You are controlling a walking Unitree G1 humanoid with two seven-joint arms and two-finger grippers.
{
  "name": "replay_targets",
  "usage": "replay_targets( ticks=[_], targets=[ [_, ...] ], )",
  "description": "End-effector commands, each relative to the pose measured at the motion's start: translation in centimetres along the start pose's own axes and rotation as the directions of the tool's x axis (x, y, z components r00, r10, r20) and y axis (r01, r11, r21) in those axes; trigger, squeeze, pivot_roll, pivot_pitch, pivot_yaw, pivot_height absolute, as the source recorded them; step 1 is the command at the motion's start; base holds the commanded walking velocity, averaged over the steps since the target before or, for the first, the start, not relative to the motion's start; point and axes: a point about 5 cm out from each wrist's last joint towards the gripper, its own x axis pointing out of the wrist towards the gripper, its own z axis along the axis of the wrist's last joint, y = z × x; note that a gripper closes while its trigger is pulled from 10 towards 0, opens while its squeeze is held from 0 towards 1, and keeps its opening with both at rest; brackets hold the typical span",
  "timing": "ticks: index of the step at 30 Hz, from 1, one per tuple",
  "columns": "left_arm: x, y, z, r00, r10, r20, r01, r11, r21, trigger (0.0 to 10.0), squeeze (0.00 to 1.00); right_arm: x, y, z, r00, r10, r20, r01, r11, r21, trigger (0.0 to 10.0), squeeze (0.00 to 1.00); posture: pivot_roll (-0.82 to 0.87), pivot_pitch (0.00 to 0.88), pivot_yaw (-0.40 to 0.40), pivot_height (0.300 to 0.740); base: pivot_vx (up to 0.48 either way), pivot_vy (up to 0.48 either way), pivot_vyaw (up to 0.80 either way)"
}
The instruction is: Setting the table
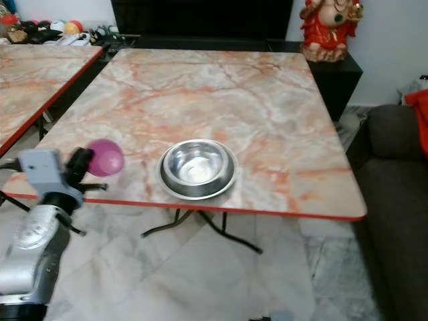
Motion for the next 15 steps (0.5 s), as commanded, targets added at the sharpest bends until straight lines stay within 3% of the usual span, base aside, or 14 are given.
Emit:
replay_targets(
  ticks=[1, 5, 7, 11, 15],
  targets=[
    [-0.4, 1.2, -0.2, 0.999, -0.025, -0.043, 0.028, 0.997, 0.067, 10.0, 0.00, -0.1, 1.0, -0.8, 0.999, 0.024, -0.028, -0.023, 1.000, 0.018, 10.0, 0.00, 0.06, 0.123, -0.019, 0.740, 0.000, 0.000, 0.00],
    [-1.1, 2.9, -0.1, 0.985, -0.142, -0.097, 0.160, 0.963, 0.216, 10.0, 0.00, -0.1, 0.9, -0.8, 0.999, 0.025, -0.029, -0.025, 1.000, 0.010, 10.0, 0.00, 0.07, 0.118, -0.020, 0.740, 0.000, 0.000, 0.00],
    [-1.1, 3.4, 0.1, 0.983, -0.156, -0.101, 0.177, 0.953, 0.247, 10.0, 0.00, -0.1, 0.8, -0.9, 0.999, 0.025, -0.030, -0.025, 1.000, 0.008, 10.0, 0.00, 0.07, 0.116, -0.022, 0.740, 0.000, 0.000, 0.00],
    [-1.0, 3.7, 0.3, 0.985, -0.143, -0.094, 0.162, 0.955, 0.249, 10.0, 0.00, -0.1, 0.8, -0.9, 0.999, 0.025, -0.031, -0.025, 1.000, 0.006, 10.0, 0.00, 0.07, 0.114, -0.024, 0.740, 0.000, 0.000, 0.00],
    [-0.9, 4.0, 0.3, 0.996, -0.067, -0.059, 0.078, 0.974, 0.212, 10.0, 0.00, -0.2, 0.7, -0.9, 0.999, 0.027, -0.033, -0.027, 1.000, -0.003, 10.0, 0.00, 0.06, 0.106, -0.031, 0.740, 0.000, 0.000, 0.00]
  ],
)
